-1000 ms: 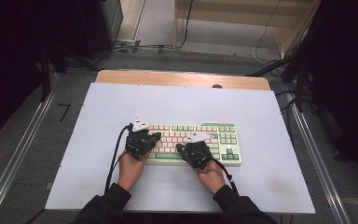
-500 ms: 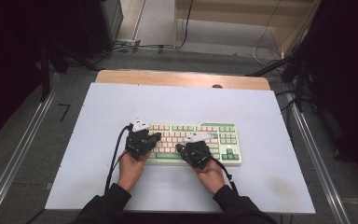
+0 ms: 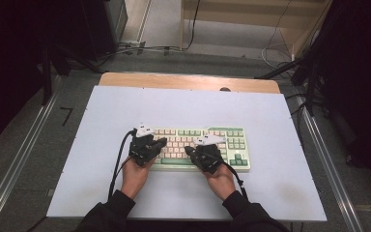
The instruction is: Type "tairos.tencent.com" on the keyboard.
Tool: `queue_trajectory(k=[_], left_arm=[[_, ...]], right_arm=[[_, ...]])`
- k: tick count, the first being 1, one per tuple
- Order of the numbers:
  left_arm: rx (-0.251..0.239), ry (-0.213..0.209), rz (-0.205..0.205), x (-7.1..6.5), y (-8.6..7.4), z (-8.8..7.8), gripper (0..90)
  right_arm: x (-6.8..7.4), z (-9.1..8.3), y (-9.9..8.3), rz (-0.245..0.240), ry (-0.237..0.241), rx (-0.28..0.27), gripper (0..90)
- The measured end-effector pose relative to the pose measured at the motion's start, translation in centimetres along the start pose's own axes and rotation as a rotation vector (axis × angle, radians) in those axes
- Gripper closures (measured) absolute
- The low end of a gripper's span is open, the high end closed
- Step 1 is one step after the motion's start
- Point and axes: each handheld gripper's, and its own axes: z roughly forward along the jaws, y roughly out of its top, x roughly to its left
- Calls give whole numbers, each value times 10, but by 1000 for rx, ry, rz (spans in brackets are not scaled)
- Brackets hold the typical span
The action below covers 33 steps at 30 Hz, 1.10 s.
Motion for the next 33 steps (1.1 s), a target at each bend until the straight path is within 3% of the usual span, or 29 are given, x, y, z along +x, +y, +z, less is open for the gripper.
queue_trajectory(k=[16, 33], left_arm=[[6, -14, 5, -1, -3, -8, 900], [51, -40, 36, -10, -8, -4, 900]], right_arm=[[-6, -5, 1, 16, -10, -10, 873], [-9, -6, 1, 21, -19, -12, 873]])
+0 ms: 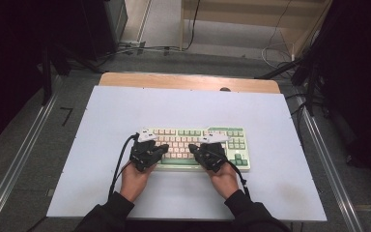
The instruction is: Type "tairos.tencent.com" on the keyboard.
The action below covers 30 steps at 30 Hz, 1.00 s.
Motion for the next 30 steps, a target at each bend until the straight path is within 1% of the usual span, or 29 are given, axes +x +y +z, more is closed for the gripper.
queue_trajectory(k=[6, 11, 15, 18, 20, 30], left_arm=[[11, 9, 11, -4, -2, 2, 900], [20, 18, 36, -8, -4, 2, 900], [30, 28, 36, -7, -5, 3, 900], [38, 27, 37, -8, -6, 5, 900], [47, 30, 48, -8, -6, 6, 900], [50, 37, 69, -12, -7, 7, 900]], right_arm=[[0, 0, 0, 2, -2, 0, 873], [0, 0, 0, 3, -4, 0, 873], [0, -1, 0, 1, -4, -2, 874], [0, -1, 0, 0, -4, -2, 873], [-1, -1, 0, 0, -4, -2, 873], [-1, -1, 0, 0, -4, -3, 873]])
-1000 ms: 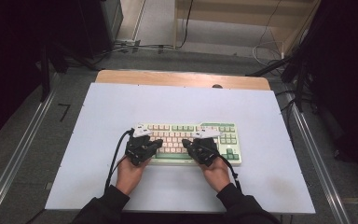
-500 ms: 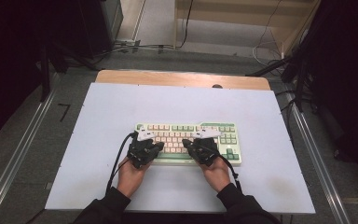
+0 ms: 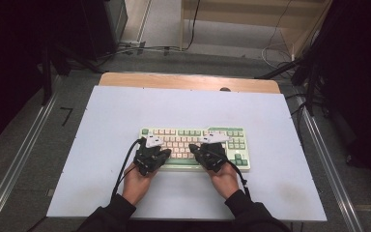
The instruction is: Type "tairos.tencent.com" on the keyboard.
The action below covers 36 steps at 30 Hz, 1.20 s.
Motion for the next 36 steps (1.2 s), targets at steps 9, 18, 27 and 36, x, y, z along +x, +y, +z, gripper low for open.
queue_trajectory(k=[9, 18, 27, 36], left_arm=[[6, 4, 4, 1, 0, 1, 900], [-8, -5, -2, 0, 0, 0, 900], [-56, -1, -27, 4, 3, -6, 900], [-81, 26, -48, 10, 5, -6, 900]], right_arm=[[0, 0, 0, 0, 0, 0, 873], [0, 0, 0, 0, 0, -2, 873], [1, 0, 0, -3, 0, 1, 873], [2, 1, -1, -7, 2, 5, 873]])
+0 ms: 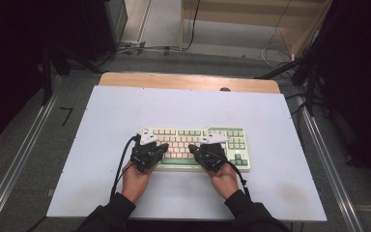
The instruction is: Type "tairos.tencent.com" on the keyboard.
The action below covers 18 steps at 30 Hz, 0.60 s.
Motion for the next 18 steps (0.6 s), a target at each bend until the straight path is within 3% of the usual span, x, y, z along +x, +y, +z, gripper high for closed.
queue_trajectory(k=[18], left_arm=[[-38, 52, -37, 9, 7, 5, 900]], right_arm=[[1, 0, 0, 1, 1, 1, 873]])
